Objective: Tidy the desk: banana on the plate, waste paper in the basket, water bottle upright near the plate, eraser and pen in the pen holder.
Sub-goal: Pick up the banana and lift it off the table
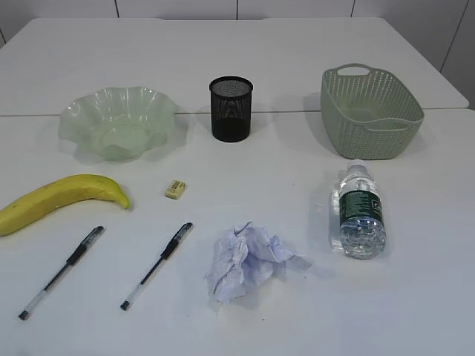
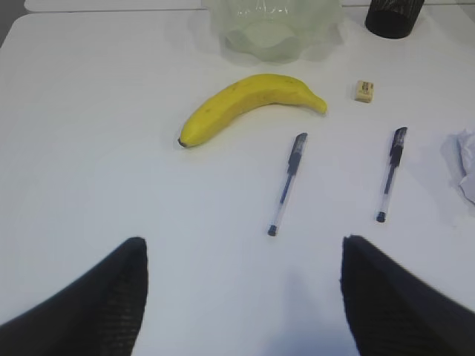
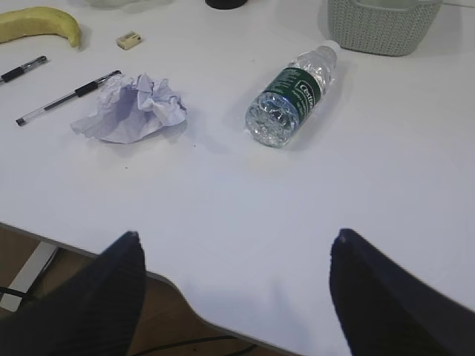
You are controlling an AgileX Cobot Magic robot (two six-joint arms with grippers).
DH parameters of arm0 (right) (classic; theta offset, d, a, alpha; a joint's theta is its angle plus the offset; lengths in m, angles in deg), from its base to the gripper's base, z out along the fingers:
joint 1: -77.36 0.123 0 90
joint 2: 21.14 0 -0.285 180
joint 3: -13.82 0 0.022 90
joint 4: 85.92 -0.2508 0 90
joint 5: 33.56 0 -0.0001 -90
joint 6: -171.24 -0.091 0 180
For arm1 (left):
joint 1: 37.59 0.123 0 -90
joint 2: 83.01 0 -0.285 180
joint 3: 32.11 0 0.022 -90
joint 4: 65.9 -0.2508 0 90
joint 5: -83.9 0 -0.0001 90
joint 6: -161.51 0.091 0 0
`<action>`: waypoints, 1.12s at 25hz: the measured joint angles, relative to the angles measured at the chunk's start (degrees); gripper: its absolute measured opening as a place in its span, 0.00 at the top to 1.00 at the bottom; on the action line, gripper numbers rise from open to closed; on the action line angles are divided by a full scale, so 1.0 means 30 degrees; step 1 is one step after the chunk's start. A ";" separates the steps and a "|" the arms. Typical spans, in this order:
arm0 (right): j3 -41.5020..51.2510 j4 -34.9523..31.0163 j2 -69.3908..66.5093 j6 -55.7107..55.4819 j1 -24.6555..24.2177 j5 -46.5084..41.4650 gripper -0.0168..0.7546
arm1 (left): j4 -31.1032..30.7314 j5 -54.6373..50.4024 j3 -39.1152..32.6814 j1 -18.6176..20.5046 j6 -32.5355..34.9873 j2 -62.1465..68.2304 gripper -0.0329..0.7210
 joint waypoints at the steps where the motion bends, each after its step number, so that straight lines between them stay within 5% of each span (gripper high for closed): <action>1: 0.0000 0.0000 0.0000 0.0000 0.0000 0.0000 0.24 | 0.0000 0.0000 0.0000 0.0000 0.0000 0.0000 0.19; 28: 0.0000 0.0000 0.0000 0.0000 -0.0180 0.0039 0.24 | 0.0000 0.0000 0.0000 0.0000 0.0000 0.0000 0.23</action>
